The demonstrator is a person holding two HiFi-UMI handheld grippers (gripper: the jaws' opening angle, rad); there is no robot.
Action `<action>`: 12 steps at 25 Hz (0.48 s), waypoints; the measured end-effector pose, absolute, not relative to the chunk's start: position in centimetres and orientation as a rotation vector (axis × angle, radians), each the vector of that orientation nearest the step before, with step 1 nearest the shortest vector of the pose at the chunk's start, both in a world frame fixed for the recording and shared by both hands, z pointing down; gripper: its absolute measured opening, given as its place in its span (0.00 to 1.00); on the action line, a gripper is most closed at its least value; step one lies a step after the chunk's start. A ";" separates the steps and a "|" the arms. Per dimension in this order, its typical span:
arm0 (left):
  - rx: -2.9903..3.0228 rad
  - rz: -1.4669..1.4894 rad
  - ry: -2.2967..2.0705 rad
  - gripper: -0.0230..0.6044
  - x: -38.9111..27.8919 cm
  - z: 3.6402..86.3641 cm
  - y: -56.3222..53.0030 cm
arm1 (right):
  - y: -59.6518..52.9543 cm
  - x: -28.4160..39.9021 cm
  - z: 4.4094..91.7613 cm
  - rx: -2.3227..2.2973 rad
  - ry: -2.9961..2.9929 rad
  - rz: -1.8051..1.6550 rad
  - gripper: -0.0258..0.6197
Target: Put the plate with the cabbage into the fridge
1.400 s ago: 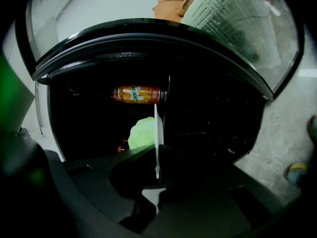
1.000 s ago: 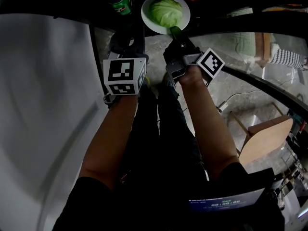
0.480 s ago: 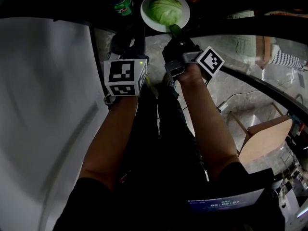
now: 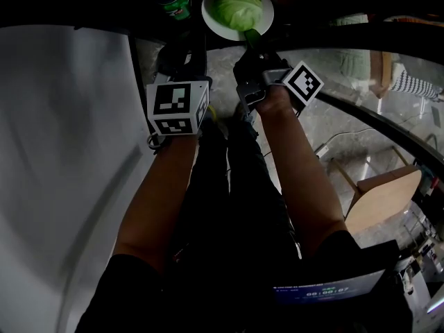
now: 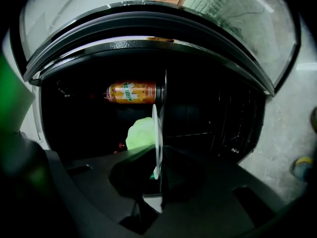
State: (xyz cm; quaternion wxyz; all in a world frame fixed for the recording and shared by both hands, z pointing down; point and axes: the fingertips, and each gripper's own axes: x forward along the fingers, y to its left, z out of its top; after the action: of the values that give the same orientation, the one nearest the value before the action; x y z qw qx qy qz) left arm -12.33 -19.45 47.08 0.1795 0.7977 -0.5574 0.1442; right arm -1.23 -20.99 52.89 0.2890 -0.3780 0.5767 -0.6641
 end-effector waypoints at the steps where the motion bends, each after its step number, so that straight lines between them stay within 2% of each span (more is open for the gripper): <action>1: 2.253 0.408 -1.575 0.04 -12.3 47.1 -19.4 | -21.0 -1.2 52.9 -1.012 1.544 -1.771 0.07; 4: 2.256 0.412 -1.573 0.04 -12.1 47.2 -19.0 | -20.5 -1.1 52.9 -1.018 1.558 -1.769 0.10; 12: 2.265 0.423 -1.560 0.04 -11.5 47.3 -18.8 | -19.3 -0.9 52.5 -1.009 1.612 -1.752 0.11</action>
State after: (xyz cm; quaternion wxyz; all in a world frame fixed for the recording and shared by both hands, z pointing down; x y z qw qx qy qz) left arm -11.49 -18.83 47.27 0.1787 0.8009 -0.5516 0.1496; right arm -0.85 -19.32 52.46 0.2744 -0.3752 0.5995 -0.6516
